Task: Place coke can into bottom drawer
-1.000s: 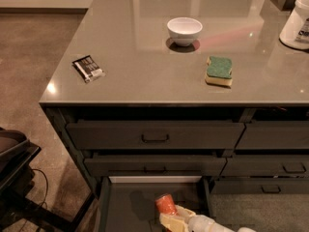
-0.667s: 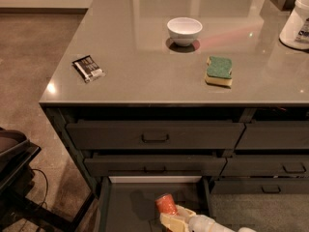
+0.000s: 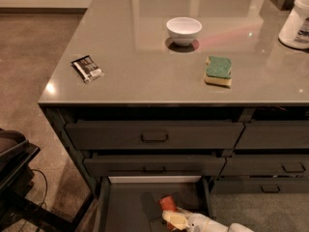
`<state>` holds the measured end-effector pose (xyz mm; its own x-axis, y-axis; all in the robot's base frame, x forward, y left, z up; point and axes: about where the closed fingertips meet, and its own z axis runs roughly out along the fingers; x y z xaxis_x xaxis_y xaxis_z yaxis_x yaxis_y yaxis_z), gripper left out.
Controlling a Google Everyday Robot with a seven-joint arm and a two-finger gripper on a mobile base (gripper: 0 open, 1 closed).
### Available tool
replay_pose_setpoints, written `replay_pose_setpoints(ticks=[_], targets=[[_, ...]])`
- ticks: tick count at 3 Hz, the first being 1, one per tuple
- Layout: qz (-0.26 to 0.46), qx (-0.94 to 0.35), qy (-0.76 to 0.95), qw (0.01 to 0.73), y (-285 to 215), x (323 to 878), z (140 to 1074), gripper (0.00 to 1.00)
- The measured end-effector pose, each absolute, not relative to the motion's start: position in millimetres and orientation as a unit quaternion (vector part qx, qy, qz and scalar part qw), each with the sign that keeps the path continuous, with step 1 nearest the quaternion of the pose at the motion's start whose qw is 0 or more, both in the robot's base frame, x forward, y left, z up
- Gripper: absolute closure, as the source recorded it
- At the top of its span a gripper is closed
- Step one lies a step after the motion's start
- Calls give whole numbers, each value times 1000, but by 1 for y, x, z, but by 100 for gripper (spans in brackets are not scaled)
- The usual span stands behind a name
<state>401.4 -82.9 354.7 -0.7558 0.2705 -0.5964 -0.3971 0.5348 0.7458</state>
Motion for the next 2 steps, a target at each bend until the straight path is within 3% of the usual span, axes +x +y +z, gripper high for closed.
replay_pose_setpoints(ticks=[2], targets=[[500, 32, 791, 351, -97, 447, 256, 100]])
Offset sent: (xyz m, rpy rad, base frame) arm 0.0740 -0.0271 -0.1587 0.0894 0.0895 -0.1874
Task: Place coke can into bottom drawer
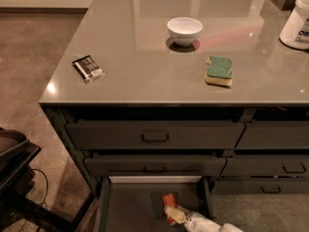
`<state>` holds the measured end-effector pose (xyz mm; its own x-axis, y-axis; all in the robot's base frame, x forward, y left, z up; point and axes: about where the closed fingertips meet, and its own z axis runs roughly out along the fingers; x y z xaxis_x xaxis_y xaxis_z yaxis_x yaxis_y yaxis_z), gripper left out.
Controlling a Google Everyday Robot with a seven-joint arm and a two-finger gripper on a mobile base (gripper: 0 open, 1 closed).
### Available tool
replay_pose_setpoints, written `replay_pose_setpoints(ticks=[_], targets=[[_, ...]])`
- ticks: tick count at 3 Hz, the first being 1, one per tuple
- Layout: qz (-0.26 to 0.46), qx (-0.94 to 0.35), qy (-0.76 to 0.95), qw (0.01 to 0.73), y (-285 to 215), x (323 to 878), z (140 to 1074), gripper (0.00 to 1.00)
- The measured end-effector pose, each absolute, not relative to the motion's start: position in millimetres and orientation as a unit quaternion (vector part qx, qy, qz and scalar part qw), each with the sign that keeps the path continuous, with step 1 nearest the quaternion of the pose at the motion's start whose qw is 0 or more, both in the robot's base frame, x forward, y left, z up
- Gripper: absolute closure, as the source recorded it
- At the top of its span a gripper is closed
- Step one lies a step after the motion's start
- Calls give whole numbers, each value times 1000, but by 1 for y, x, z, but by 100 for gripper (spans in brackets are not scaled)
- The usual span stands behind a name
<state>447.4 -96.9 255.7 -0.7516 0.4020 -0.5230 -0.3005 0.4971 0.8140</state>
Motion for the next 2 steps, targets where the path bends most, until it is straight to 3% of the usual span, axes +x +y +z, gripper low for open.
replay_pose_setpoints(ticks=[1, 2], targets=[[489, 67, 800, 342, -98, 459, 214, 100], [487, 73, 801, 341, -98, 461, 207, 84]])
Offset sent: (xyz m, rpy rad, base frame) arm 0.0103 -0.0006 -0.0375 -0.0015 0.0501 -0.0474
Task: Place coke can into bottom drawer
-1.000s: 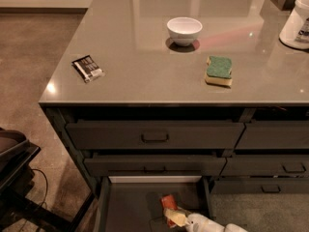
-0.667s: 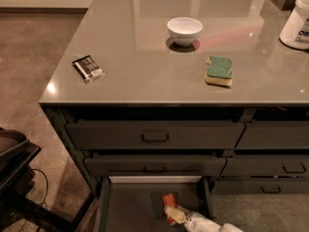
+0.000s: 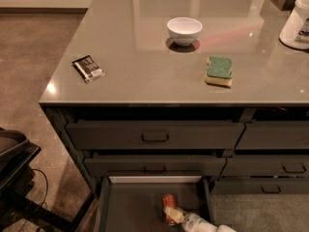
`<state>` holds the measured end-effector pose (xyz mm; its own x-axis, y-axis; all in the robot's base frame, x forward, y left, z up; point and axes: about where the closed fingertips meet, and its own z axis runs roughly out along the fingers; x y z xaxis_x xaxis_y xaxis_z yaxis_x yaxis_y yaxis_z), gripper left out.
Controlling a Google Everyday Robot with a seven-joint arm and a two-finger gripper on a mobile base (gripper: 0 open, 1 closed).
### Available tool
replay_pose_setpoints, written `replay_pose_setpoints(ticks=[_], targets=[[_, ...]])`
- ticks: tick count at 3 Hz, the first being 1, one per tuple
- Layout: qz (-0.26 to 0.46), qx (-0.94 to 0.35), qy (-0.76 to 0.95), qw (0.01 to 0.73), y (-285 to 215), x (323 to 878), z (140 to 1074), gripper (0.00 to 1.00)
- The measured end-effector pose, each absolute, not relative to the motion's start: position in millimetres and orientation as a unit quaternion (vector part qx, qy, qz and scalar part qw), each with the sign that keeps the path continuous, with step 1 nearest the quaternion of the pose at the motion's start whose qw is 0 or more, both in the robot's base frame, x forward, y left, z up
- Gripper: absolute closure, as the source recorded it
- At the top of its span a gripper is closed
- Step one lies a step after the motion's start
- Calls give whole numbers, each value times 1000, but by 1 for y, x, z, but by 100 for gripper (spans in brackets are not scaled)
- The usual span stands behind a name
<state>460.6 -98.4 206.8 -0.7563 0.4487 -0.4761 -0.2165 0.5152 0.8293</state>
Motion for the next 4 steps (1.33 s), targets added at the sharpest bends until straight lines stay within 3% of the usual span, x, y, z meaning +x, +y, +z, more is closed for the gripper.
replay_pose_setpoints(ticks=[3, 4], targets=[[487, 72, 801, 341, -98, 461, 207, 15], [487, 72, 801, 341, -98, 461, 207, 0]])
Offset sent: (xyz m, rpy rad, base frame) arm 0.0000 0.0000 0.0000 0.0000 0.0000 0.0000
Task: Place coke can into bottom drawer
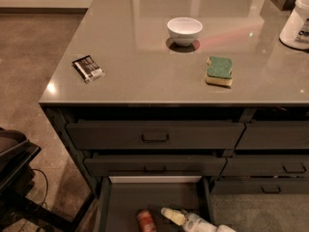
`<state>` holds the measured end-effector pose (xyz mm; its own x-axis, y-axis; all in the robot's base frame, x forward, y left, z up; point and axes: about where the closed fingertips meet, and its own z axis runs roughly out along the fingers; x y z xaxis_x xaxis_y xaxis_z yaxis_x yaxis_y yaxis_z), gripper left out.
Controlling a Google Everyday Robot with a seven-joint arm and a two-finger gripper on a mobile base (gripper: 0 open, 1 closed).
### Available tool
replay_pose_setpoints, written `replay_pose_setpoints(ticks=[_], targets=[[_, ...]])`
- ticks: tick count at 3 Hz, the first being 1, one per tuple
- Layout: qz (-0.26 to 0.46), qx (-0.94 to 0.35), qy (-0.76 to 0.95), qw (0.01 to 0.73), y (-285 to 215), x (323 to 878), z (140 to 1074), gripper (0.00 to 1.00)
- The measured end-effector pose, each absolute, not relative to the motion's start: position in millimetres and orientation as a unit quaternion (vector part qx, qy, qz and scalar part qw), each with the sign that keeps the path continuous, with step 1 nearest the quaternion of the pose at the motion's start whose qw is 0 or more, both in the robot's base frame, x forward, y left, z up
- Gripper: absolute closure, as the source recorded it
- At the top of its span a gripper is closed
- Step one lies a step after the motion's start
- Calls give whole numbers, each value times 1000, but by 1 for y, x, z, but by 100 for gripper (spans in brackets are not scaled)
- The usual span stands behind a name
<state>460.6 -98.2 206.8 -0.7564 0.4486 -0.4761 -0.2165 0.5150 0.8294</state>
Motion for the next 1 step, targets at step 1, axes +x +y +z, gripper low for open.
replay_pose_setpoints(ticks=[1], targets=[[487, 72, 801, 341, -98, 461, 207, 0]])
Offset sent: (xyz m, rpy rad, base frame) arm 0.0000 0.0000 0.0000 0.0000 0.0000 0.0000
